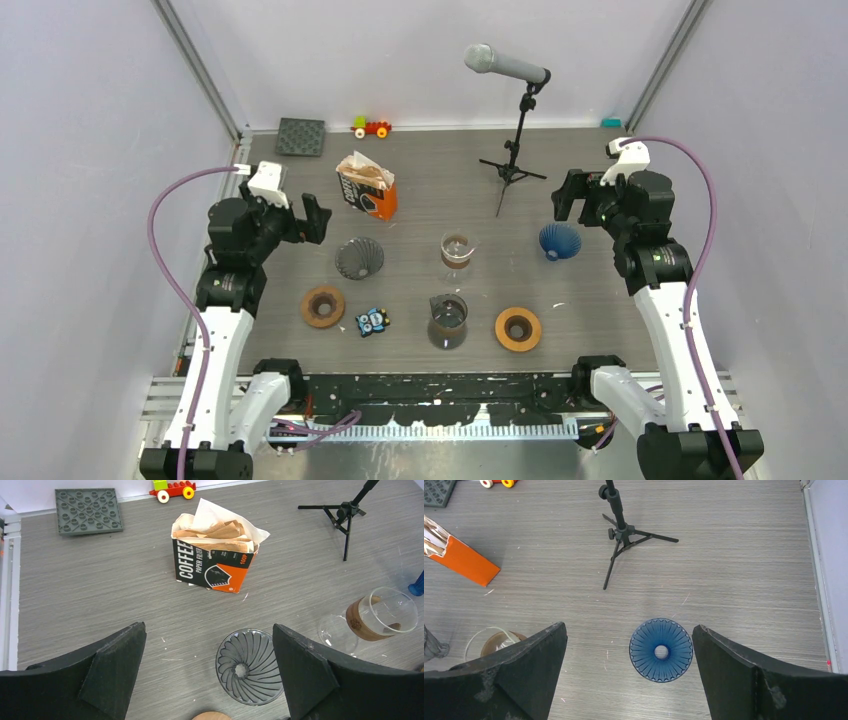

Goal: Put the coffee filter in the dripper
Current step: Move the coffee server to the center of the board.

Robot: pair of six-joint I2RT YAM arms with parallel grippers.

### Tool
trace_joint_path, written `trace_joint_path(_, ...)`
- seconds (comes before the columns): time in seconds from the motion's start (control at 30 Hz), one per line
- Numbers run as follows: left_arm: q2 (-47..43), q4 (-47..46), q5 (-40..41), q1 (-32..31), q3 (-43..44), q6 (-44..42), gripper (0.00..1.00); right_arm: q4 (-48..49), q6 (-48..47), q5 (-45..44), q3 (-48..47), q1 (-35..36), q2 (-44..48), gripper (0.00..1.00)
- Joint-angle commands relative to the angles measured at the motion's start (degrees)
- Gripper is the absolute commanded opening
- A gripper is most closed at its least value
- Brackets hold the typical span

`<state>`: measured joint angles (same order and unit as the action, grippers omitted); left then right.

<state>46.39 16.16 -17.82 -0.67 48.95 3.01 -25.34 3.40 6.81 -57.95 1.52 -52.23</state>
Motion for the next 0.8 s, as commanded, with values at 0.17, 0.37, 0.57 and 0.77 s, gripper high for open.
trace_joint_path(0.17, -1.0, -1.6, -0.9, 2.0, -0.2, 0.2, 1.00, 1.5, -1.7, 0.8, -0.3, 0.2, 1.1, 1.00)
trace_joint_path(0.37, -1.0, -1.6, -0.9, 2.5, -0.2, 0.1, 1.00, 1.2, -2.4, 2.4, -0.1, 0.3, 0.8, 1.00)
trace_joint_path(0.57, -1.1, -1.6, -1.0, 2.8, -0.3, -0.2, 1.00, 0.6, -3.1, 5.1, -0.1, 0.2, 0.8, 1.00)
trace_joint_path(0.77, -0.1, -1.2, -1.2, 2.9, -0.1, -0.9, 1.00, -3.9, -11.6, 18.1, 0.4, 0.2, 0.6, 1.00)
